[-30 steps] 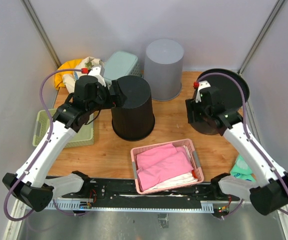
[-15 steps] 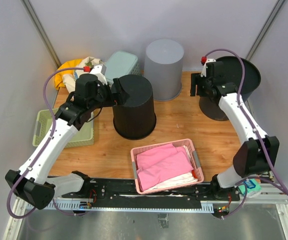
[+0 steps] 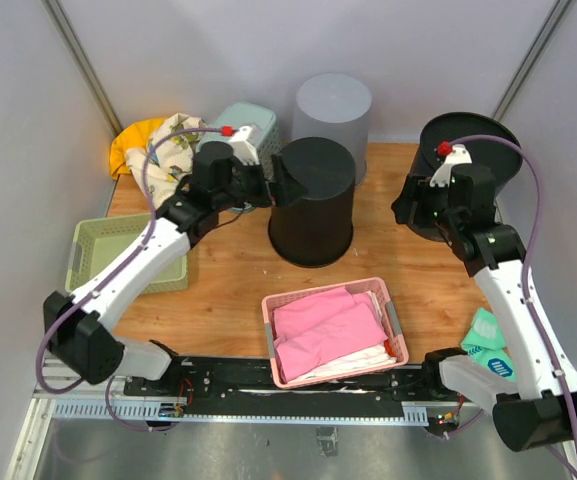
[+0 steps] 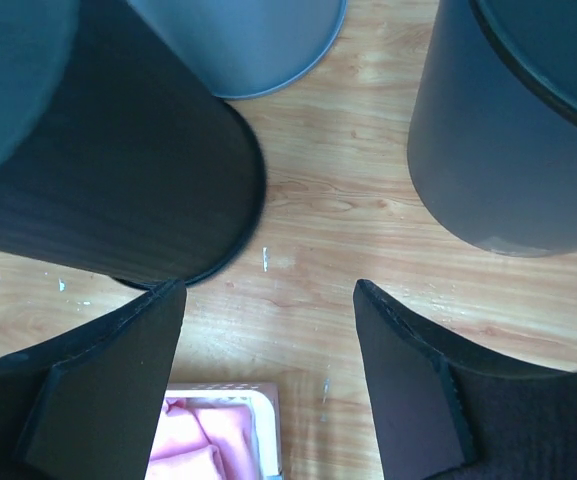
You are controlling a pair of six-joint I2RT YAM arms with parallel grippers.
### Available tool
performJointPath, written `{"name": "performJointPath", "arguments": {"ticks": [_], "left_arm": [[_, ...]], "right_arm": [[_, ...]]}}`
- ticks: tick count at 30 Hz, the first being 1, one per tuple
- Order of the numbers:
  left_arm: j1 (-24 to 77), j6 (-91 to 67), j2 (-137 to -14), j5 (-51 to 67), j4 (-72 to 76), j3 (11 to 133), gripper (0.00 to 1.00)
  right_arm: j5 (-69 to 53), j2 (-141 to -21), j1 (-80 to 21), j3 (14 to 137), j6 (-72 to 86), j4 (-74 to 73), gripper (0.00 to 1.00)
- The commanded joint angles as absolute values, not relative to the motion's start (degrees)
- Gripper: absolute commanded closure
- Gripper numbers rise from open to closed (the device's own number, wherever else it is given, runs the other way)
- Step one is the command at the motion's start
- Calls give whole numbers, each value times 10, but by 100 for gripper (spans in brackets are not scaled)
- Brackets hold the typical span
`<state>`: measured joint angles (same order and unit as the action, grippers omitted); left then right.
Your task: Turn the large container upside down
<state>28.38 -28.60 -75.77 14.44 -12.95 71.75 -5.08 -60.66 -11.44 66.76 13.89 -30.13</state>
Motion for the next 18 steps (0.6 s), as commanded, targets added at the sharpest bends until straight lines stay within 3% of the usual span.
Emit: {"name": "performJointPath", "arguments": {"ticks": [1, 8, 14, 18], "left_arm": [[368, -315, -854, 212, -102, 744, 1], [432, -278, -941, 226, -132, 854, 1], [427, -221, -849, 156, -218, 868, 1], [380, -228, -768, 117, -273, 835, 1]], "right_arm": [[-25, -565, -109, 672, 152, -333, 30], [-18, -538, -110, 705, 140, -350, 30], [-105, -555, -116, 720, 147, -320, 30], [-76, -608, -196, 770, 126, -299, 30]]}}
